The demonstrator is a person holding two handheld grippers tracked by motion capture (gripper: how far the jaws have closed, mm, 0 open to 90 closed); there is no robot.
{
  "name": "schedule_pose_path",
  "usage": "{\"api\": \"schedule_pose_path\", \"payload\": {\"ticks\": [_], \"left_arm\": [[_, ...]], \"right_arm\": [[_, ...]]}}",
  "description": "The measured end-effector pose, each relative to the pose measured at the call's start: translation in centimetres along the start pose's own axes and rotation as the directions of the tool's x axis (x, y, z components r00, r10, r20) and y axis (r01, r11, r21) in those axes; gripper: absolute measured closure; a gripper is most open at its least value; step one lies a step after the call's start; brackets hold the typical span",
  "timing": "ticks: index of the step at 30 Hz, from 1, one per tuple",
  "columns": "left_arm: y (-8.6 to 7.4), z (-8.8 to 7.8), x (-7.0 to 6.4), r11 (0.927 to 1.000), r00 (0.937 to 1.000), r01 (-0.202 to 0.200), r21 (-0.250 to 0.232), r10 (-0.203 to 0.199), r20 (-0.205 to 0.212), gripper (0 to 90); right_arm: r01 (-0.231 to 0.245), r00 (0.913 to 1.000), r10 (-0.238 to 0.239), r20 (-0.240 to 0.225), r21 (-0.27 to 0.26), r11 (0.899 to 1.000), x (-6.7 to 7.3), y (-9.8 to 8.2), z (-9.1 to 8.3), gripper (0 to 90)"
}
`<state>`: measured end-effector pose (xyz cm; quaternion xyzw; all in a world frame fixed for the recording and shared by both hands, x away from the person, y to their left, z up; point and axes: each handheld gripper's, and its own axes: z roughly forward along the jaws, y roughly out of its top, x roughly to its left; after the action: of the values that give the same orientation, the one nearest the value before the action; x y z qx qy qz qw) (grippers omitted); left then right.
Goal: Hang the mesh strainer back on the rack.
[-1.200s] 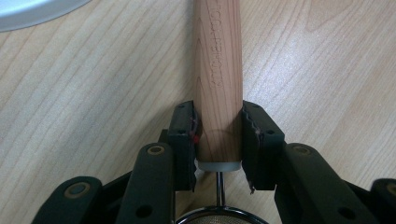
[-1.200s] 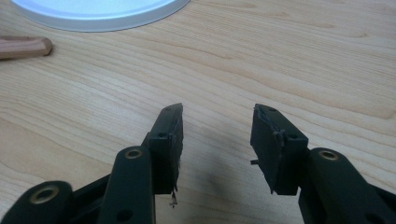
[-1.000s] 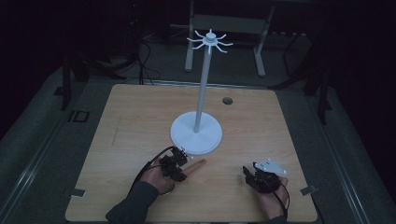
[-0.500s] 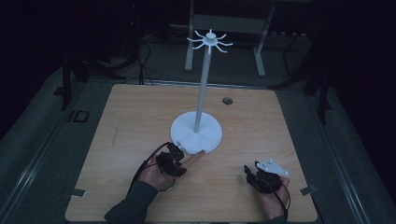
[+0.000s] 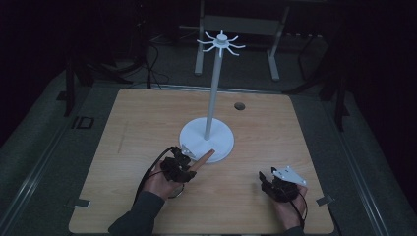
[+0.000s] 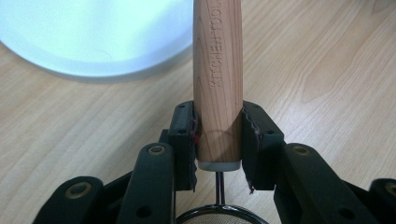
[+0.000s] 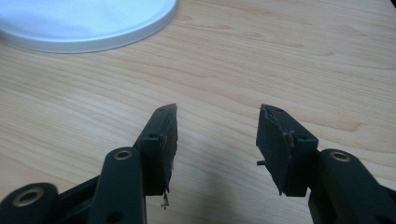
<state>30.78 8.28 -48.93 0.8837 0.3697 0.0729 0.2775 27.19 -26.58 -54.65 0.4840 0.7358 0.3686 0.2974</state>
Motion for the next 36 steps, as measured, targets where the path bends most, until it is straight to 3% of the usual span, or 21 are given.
{"api": "schedule_pose_path", "payload": {"ticks": [10,21,36], "left_arm": [[0.1,-1.5,0.3,0.9957,0.9995,0.014,-0.091,-0.016,-0.027,68.7],[0.1,-3.3,0.5,0.9821,0.9973,0.030,-0.186,-0.042,-0.060,68.7],[0.4,-5.2,0.5,0.9480,0.9923,0.043,-0.315,-0.077,-0.097,68.7]], "right_arm": [[-0.013,0.9994,0.013,0.033,-0.011,1.000,-0.9,-0.2,0.1,48.0],[-0.008,0.9988,0.008,0.048,-0.015,1.000,-1.1,-0.2,0.1,48.2],[0.000,0.9981,0.001,0.061,-0.019,1.000,-1.0,-0.2,0.0,47.9]]}}
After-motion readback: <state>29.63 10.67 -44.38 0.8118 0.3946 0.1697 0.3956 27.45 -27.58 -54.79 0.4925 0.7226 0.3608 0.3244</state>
